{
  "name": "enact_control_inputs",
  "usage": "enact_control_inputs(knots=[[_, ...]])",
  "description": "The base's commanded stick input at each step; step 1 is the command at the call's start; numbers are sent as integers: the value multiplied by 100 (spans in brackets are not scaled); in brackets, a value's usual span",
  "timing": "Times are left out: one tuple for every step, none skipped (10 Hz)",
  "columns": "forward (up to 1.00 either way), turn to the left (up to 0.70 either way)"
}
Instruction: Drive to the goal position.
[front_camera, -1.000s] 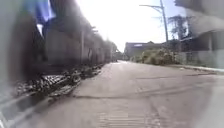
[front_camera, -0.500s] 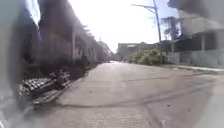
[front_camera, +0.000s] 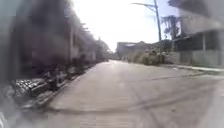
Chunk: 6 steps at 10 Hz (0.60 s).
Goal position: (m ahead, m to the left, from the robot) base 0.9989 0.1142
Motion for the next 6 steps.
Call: enact_control_inputs(knots=[[70, 0], [70, 0], [70, 0], [70, 0], [70, 0], [70, 0]])
